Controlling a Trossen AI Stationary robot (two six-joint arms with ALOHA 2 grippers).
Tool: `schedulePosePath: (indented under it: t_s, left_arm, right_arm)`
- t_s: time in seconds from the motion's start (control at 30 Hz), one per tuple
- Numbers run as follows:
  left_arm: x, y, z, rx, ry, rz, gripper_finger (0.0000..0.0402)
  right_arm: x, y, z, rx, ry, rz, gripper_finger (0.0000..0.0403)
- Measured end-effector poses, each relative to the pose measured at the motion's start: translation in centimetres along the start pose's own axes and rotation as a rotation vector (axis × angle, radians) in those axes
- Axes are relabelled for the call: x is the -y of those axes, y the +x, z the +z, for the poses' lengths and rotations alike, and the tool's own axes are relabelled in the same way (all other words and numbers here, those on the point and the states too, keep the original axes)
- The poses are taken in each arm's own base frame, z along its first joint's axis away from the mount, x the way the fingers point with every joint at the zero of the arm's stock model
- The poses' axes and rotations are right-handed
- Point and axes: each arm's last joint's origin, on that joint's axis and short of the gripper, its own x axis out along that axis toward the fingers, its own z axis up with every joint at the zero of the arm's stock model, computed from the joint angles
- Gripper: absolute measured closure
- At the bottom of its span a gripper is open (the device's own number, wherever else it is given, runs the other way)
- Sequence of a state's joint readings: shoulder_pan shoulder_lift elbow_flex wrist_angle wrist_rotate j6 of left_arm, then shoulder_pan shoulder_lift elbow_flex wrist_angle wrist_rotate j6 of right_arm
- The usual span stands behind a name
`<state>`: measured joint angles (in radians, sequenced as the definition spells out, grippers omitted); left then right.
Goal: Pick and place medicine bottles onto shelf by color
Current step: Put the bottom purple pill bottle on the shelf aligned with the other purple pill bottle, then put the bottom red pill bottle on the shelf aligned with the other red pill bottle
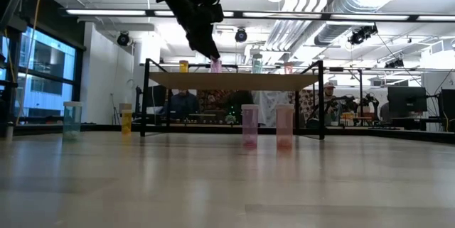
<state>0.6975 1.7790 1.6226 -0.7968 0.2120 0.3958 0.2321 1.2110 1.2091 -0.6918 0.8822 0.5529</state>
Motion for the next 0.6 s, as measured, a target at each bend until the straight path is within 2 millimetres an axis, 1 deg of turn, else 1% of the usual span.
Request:
schedulePosePath:
  t_s: [0.2, 0.43, 0.6]
  left_arm:
    - [-0.1, -0.1, 0.2, 0.012, 0.003, 0.007, 0.0206]
    - [-0.3, -1.4, 1.4, 0.062, 0.013, 0.02, 0.0206]
    - [-0.2, -2.1, 2.0, 0.104, -0.008, -0.022, 0.0206]
  right_arm:
    - [0.0, 0.0, 0.0, 0.0, 0.0, 0.0, 0.0233]
    - [0.0, 0.0, 0.0, 0.0, 0.0, 0.0, 0.0233]
    - [0.0, 0.0, 0.0, 0.0, 0.0, -0.001, 0.0233]
